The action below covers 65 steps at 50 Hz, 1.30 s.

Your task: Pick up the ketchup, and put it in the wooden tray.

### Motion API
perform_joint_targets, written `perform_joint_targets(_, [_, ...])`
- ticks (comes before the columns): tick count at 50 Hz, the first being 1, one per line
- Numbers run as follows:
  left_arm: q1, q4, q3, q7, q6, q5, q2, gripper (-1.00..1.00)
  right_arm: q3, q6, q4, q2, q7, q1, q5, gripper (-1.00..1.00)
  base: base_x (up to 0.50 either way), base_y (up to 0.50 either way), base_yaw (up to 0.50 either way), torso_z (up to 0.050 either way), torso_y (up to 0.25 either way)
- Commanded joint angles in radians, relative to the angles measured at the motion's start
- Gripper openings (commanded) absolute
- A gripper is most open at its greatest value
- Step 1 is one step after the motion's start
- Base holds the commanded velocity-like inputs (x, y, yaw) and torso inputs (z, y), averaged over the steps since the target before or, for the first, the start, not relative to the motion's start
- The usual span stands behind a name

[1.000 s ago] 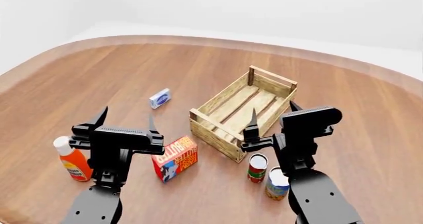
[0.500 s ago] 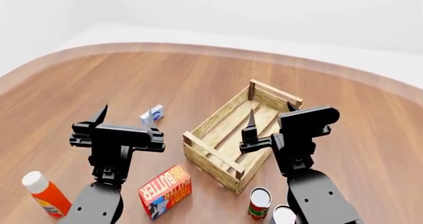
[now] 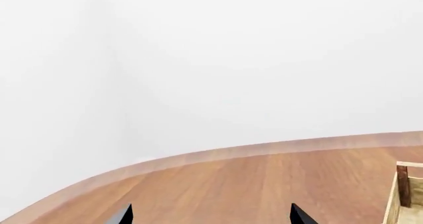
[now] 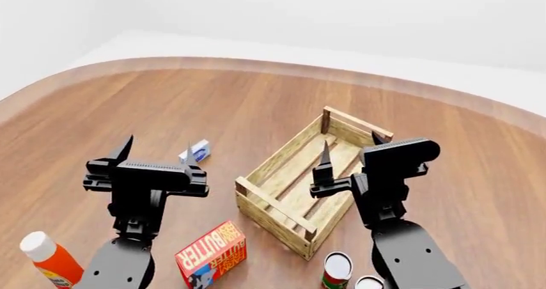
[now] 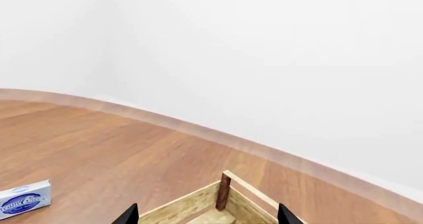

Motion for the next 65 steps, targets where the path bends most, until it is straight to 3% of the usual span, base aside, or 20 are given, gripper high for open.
perform_joint_targets(1, [0.057, 0.109, -0.041, -0.016, -0.031, -0.017, -0.038, 1.00, 0.002, -0.006, 0.000, 0.004, 0.004, -0.006, 0.007, 1.00, 0.00, 0.00, 0.00, 0.000, 0.000])
perform_joint_targets(12, [0.208, 0.242, -0.216, -0.091, -0.070, -0.076, -0.084, 1.00, 0.003, 0.007, -0.023, 0.019, 0.014, -0.020, 0.007, 1.00, 0.00, 0.00, 0.00, 0.000, 0.000])
perform_joint_targets(24, [0.334, 0.261, -0.349, -0.142, -0.038, -0.112, -0.085, 1.00, 0.005, 0.028, -0.080, 0.026, 0.034, -0.041, 0.011, 1.00, 0.00, 0.00, 0.00, 0.000, 0.000])
perform_joint_targets(41, [0.384, 0.172, -0.413, -0.180, 0.011, -0.117, -0.066, 1.00, -0.008, 0.016, -0.057, 0.021, 0.036, -0.033, 0.018, 1.00, 0.00, 0.00, 0.00, 0.000, 0.000])
perform_joint_targets(65, [0.349, -0.069, -0.387, -0.182, 0.103, -0.081, -0.054, 1.00, -0.038, 0.003, -0.022, 0.012, 0.030, -0.013, 0.024, 1.00, 0.00, 0.00, 0.00, 0.000, 0.000])
